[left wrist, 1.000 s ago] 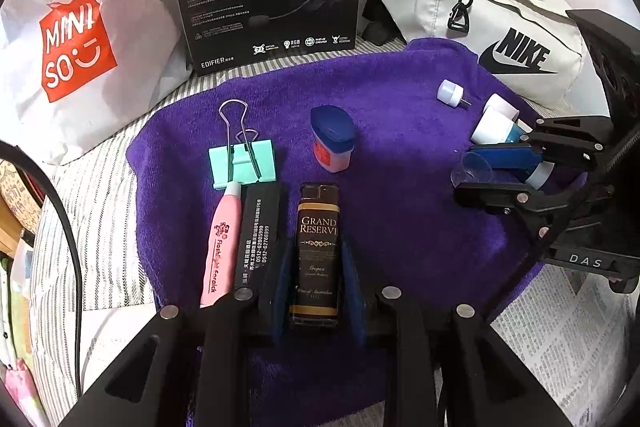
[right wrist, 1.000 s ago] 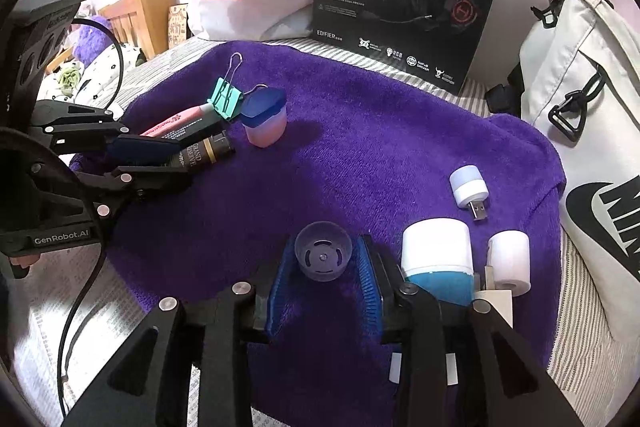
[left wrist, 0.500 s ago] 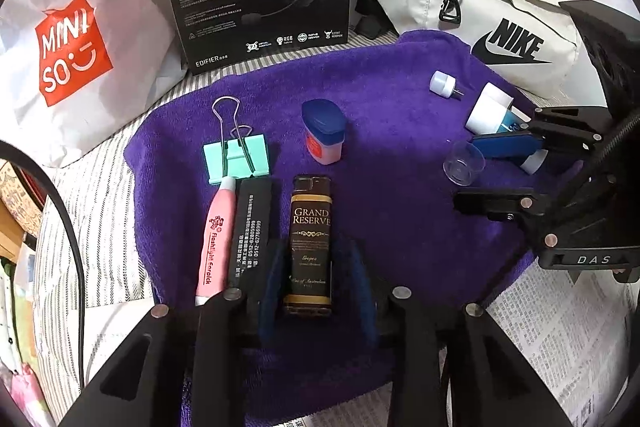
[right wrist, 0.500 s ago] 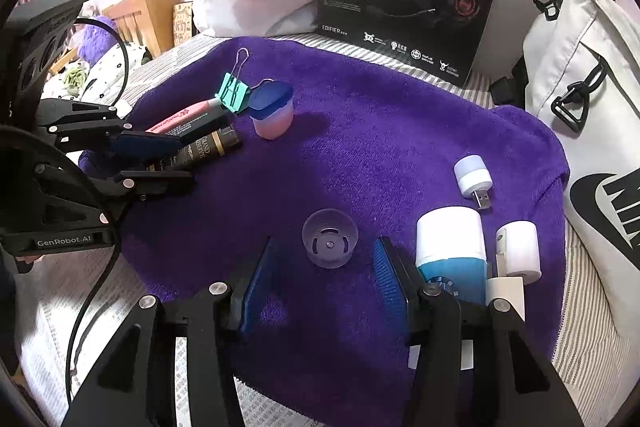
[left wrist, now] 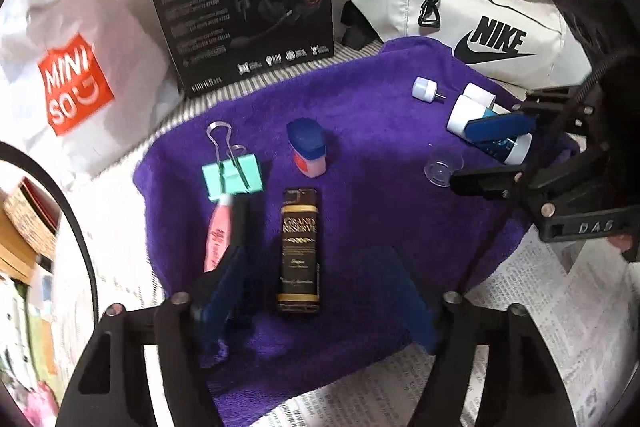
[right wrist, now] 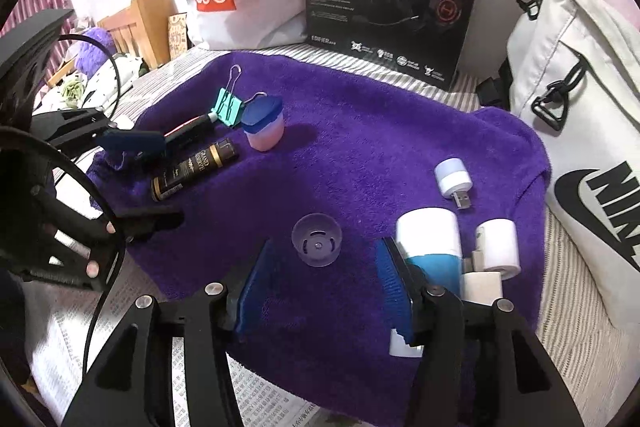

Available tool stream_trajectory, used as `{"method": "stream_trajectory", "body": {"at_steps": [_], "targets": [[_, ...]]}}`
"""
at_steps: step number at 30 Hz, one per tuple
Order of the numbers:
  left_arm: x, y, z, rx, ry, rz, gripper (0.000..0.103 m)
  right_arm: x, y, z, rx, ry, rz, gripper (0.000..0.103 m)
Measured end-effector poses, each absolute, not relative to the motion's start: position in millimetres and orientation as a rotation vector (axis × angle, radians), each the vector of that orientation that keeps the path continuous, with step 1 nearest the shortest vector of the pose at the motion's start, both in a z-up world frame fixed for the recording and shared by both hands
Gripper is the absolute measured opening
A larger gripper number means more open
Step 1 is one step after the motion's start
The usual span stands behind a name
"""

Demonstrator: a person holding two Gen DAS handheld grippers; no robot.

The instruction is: Organize rigid objects

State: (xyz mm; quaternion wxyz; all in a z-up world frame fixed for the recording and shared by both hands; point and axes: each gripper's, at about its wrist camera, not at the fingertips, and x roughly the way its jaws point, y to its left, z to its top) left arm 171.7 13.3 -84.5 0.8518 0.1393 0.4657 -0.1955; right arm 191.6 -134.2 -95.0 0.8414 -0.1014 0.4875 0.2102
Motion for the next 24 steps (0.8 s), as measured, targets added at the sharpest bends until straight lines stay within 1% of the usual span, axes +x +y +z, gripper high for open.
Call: {"method": "stream_trajectory", "body": {"at_steps": [3, 8, 13, 14, 15, 16, 17, 20, 22, 24], "targets": [[171, 15, -80, 0.286, 0.976, -0.418, 0.073, 190, -136, -90, -0.208, 1.021, 0.443, 0.058], [173, 19, -77, 0.279, 0.978, -0.41, 0.076, 185, -140, -82, -0.19, 1.016, 0.423, 0.068], [169, 20, -70, 0.26, 0.982, -0.398, 0.077, 175, -147, -76, -0.121, 1.027, 0.41, 0.07], [167, 20, -67, 0.259, 0.978, -0.396, 0.078, 172, -148, -74, -0.111, 1.026, 0.403, 0.074], [165, 20, -64, 0.257, 0.975, -0.392, 0.082, 170, -148, -73, -0.107, 1.024, 0.396, 0.077], [163, 21, -61, 0.252, 0.973, -0.381, 0.083, 167, -149, -70, -0.102, 1.02, 0.384, 0.083], [161, 21, -58, 0.247, 0.973, -0.374, 0.083, 164, -150, -68, -0.098, 1.018, 0.374, 0.086], [154, 23, -49, 0.233, 0.966, -0.341, 0.086, 155, -156, -60, -0.06, 1.017, 0.353, 0.088], [147, 25, -42, 0.217, 0.953, -0.307, 0.092, 148, -160, -55, -0.04, 1.019, 0.324, 0.092], [141, 28, -38, 0.193, 0.95, -0.29, 0.094, 140, -165, -51, -0.024, 1.017, 0.296, 0.093]]}}
